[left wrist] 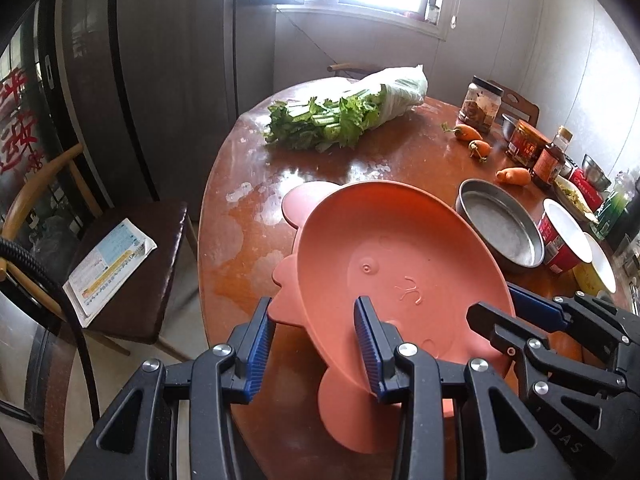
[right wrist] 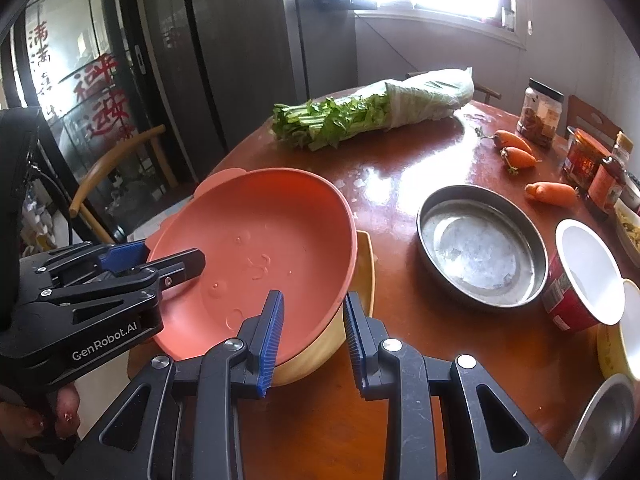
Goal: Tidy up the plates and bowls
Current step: 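Lift the pink bowl and carry it over the shell plate, then lower the pink bowl onto the shell plate and open the left tool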
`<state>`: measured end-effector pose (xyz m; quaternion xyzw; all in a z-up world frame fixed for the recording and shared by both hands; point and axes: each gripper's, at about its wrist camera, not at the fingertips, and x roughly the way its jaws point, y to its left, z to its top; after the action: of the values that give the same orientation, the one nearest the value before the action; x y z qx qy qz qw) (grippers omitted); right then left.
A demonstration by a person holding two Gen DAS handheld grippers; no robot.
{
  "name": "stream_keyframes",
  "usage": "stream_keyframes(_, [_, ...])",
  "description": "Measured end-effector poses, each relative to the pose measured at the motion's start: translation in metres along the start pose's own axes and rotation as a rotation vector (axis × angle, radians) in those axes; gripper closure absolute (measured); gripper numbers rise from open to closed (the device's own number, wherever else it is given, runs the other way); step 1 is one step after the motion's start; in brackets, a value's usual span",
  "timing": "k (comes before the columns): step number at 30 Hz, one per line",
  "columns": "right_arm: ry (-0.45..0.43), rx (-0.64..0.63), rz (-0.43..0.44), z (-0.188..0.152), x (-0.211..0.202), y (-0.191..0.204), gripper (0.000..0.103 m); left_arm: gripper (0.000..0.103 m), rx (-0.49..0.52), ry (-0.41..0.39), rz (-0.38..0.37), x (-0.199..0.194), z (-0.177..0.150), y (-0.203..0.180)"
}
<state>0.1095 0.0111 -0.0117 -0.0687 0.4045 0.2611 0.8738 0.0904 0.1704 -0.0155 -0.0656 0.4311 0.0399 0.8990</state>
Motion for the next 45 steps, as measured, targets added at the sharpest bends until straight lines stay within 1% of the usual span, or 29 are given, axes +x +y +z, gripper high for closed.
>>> stream_keyframes(8, [0.022, -0.005, -0.013, -0.003, 0.008, -0.001, 0.071, 0.063, 0.005, 0.012, 0.005, 0.006, -0.001, -0.001])
stream_keyframes(21, [0.025, 0.001, -0.002, -0.001, 0.01, -0.004, 0.07, 0.063, 0.006, 0.027, 0.01, 0.01, -0.004, -0.002])
stream_keyframes(29, [0.027, 0.002, 0.003, -0.003, 0.008, -0.006, 0.068, 0.062, 0.009, 0.029, 0.011, 0.012, -0.003, -0.001])
stream_keyframes(37, [0.02, 0.008, 0.019, -0.002, 0.003, -0.007, 0.065, 0.062, -0.009, 0.003, 0.006, 0.002, 0.0, 0.003])
stream_keyframes(39, [0.007, 0.013, 0.02, -0.001, -0.002, -0.009, 0.065, 0.059, -0.01, -0.006, 0.002, -0.002, 0.002, 0.002])
stream_keyframes(45, [-0.023, 0.027, -0.003, 0.005, -0.017, -0.022, 0.065, 0.057, -0.009, -0.027, -0.015, -0.01, 0.007, -0.003])
